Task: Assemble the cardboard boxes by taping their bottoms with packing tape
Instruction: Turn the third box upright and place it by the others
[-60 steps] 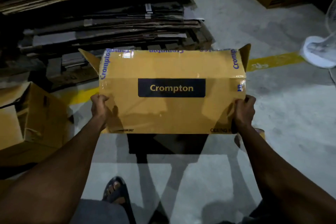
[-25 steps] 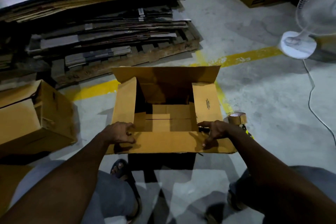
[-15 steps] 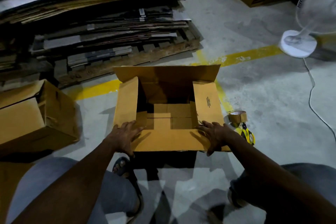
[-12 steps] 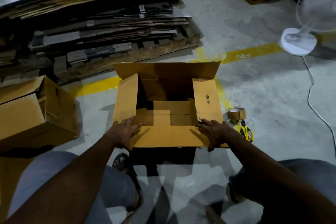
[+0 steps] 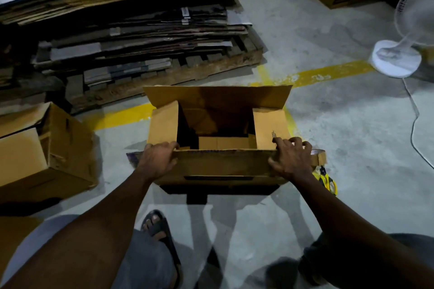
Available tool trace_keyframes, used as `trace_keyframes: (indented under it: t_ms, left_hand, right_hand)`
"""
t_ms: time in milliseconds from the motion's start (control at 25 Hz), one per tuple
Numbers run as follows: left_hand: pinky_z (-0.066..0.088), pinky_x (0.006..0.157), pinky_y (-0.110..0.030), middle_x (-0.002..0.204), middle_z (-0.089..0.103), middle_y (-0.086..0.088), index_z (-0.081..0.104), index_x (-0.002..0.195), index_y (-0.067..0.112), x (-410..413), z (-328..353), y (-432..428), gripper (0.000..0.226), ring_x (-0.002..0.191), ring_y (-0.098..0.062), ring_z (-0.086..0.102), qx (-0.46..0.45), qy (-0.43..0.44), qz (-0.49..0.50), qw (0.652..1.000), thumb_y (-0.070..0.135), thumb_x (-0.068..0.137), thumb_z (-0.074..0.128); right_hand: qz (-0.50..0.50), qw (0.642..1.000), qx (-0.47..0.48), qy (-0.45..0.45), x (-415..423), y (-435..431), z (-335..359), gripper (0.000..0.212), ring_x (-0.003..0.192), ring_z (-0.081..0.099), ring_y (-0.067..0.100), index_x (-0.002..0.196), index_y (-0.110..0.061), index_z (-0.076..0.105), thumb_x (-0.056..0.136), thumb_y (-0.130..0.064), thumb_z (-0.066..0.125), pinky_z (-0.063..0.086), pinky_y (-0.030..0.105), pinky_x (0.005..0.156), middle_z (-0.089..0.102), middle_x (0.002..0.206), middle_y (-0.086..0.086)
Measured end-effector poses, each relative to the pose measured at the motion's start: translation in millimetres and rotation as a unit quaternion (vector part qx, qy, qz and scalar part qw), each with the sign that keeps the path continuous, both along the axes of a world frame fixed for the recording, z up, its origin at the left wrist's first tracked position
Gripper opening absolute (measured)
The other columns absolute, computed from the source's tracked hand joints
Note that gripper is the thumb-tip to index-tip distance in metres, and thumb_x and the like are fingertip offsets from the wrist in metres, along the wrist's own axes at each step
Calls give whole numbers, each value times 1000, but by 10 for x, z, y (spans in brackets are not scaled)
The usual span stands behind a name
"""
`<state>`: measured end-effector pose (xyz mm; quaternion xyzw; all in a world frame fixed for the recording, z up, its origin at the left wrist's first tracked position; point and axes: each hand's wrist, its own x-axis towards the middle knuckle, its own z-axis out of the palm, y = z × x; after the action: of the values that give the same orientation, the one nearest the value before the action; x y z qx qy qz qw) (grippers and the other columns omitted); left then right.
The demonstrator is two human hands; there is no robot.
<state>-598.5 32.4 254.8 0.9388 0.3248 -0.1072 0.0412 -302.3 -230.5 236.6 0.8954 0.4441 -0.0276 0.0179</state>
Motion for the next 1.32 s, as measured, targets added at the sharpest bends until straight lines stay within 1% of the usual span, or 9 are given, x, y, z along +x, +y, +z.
trace_keyframes:
  t_ms: [120,200,320,480,720,840,960,1120,1320]
  left_hand:
    - [28,105,-58,147,34,-19,30,147,24,137,-253,77,66,132,-41,35,66,7,7,998,40,88,54]
    - [16,109,-65,159,6,-20,11,154,26,178,-466,80,77,142,-47,10,25,50,23,998,41,90,51]
    - [21,109,-64,160,-9,-14,-1,153,31,182,-814,101,81,144,-45,3,-57,165,30,984,44,91,49]
    - [33,105,-60,159,-7,-14,2,153,33,273,-956,159,82,142,-48,8,-111,136,54,983,40,90,54]
    - [45,96,-51,151,18,-5,27,145,31,290,-856,289,81,132,-35,30,-93,57,76,991,41,76,68]
    - [48,91,-51,143,29,-7,32,141,31,217,-825,320,82,127,-33,36,-54,16,96,994,46,71,72]
    - [42,97,-54,149,21,-16,19,149,31,117,-872,305,106,132,-39,30,-39,-27,184,982,58,64,77]
    - [36,99,-59,155,1,-15,-3,150,40,71,-915,333,124,138,-41,18,-46,-42,232,971,66,59,77]
    - [28,110,-56,155,9,-20,18,150,41,48,-997,741,81,140,-44,19,-186,-63,331,923,63,83,57]
  right_hand:
    - [-9,999,14,-33,72,145,-257,70,124,47,40,138,-22,48,78,-57,50,36,54,99,54,137,14]
    - [-22,998,-55,2,103,224,-431,87,136,33,45,148,-26,32,75,-58,68,30,59,105,34,153,19]
    - [-50,991,-116,53,142,370,-596,100,147,13,43,155,-31,12,78,-57,70,21,63,113,6,163,18]
    - [20,1000,-10,-10,234,819,-507,91,148,10,42,155,-24,19,81,-42,69,16,63,115,7,163,21]
    - [52,996,62,-47,475,1775,-176,76,149,8,39,156,-23,17,92,-52,46,-1,60,116,12,162,16]
    - [36,994,70,-73,529,1872,-150,59,127,44,39,140,-19,46,94,-53,30,26,60,107,52,133,16]
    - [67,995,63,-36,327,1558,-431,55,100,55,35,114,-23,63,92,-55,24,40,47,84,61,111,10]
    - [15,1000,-6,16,174,897,-977,45,113,49,38,123,-39,61,96,-53,27,38,52,93,55,133,6]
    - [-218,972,-33,80,252,744,-1121,50,134,25,54,145,-49,33,97,-61,34,22,70,104,15,159,18]
